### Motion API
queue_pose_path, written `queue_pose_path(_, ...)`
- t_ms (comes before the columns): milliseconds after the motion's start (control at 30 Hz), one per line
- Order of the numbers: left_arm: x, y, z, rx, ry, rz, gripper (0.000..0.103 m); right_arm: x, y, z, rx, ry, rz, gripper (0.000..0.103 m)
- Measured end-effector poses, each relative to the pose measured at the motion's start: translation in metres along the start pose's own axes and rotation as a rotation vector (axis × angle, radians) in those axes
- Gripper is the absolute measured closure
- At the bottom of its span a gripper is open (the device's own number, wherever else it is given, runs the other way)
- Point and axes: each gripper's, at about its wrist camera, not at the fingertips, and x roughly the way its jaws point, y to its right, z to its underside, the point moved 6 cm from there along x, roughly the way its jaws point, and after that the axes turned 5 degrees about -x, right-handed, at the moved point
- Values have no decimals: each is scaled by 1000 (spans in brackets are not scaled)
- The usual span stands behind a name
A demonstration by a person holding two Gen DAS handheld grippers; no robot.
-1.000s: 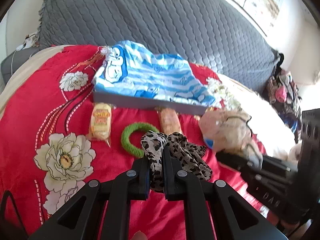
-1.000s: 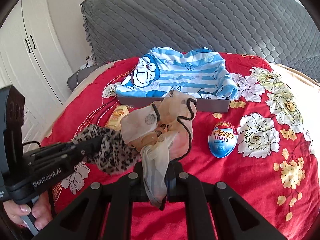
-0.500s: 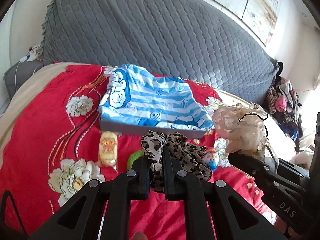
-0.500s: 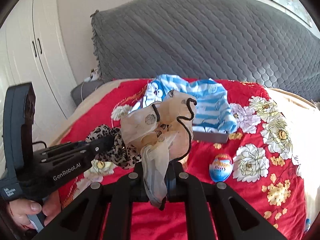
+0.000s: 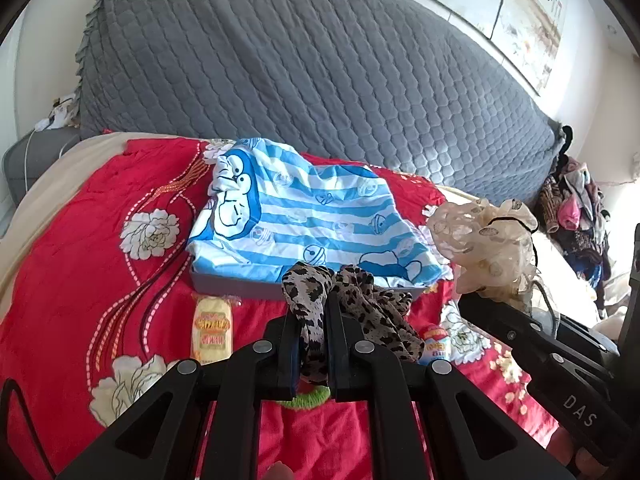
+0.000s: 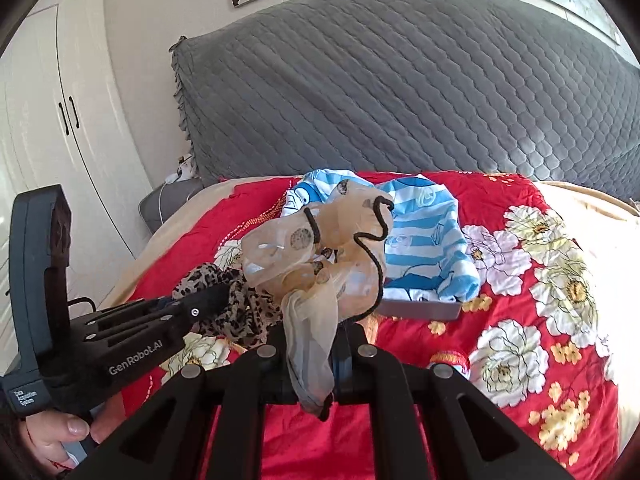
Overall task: Organize objects
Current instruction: 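Lift both held scrunchies and carry them toward the striped cloth on the gray tray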
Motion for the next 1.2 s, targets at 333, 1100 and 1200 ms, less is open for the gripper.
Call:
queue_pose_path(333,30,3,-20,23,3,-20,93,25,18,-20,10,33,-24,93)
queue_pose_path(1100,116,-6,-55,53,0,-73,93,94,59,-53,32,80,-48,93)
queue_pose_path(1200,126,-7,-59,52,7,-83,93,103,65,-50,50,74,-41,93)
